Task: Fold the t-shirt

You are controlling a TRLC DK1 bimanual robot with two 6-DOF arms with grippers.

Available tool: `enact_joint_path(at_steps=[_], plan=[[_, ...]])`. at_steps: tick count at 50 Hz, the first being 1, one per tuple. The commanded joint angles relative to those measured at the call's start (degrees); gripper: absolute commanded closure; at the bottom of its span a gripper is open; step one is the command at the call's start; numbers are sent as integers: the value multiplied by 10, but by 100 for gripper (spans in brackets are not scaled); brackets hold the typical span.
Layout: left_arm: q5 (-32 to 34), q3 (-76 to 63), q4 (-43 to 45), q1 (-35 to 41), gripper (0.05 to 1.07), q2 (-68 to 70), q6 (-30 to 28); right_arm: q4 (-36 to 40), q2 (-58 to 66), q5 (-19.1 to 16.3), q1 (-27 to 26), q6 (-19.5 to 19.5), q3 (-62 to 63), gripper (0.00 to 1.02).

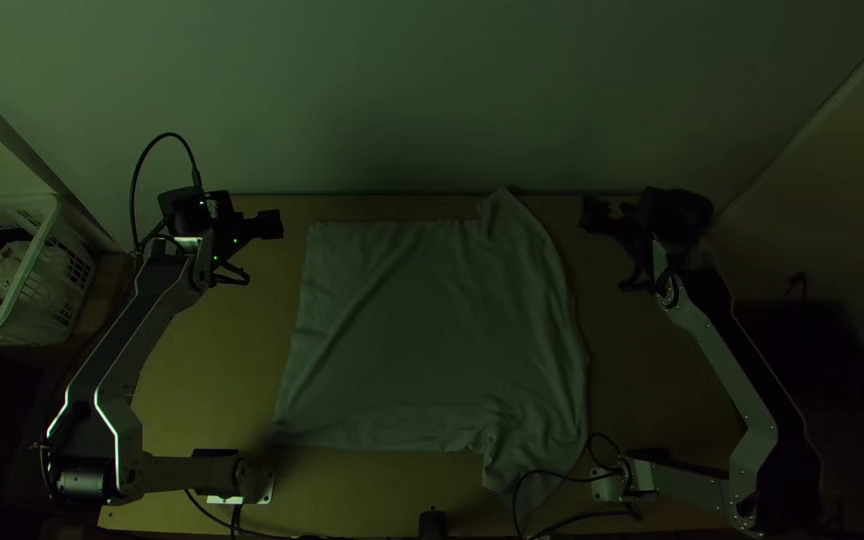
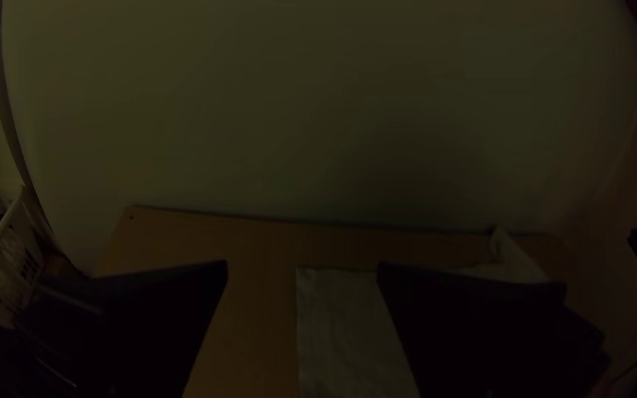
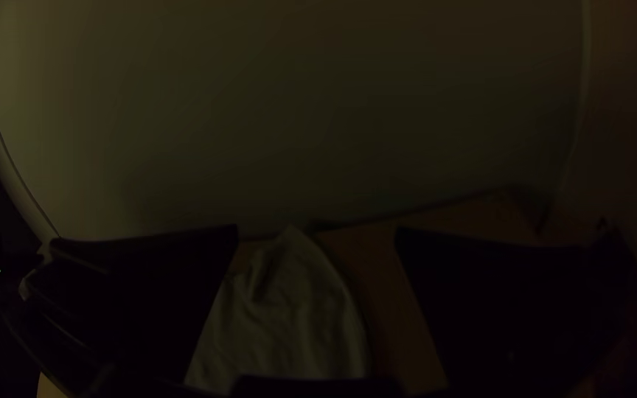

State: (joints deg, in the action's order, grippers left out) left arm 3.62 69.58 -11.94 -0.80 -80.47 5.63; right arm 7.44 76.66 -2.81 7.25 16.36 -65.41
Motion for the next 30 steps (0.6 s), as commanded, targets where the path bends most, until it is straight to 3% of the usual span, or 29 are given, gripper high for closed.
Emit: enact_joint_path(at_steps=[1, 11, 22, 30], plan=[[-1, 53, -28, 2, 10, -46, 13, 8, 38, 2, 8, 14, -38, 5], [-1, 166, -115, -6, 10, -154, 27, 44, 102, -15, 17, 15, -93, 5], [-1, 232, -135, -3, 11, -234, 25, 63, 172, -15, 18, 19, -140, 5], [0, 266, -148, 2, 11, -285, 8, 119, 247, -15, 10, 27, -213, 5]])
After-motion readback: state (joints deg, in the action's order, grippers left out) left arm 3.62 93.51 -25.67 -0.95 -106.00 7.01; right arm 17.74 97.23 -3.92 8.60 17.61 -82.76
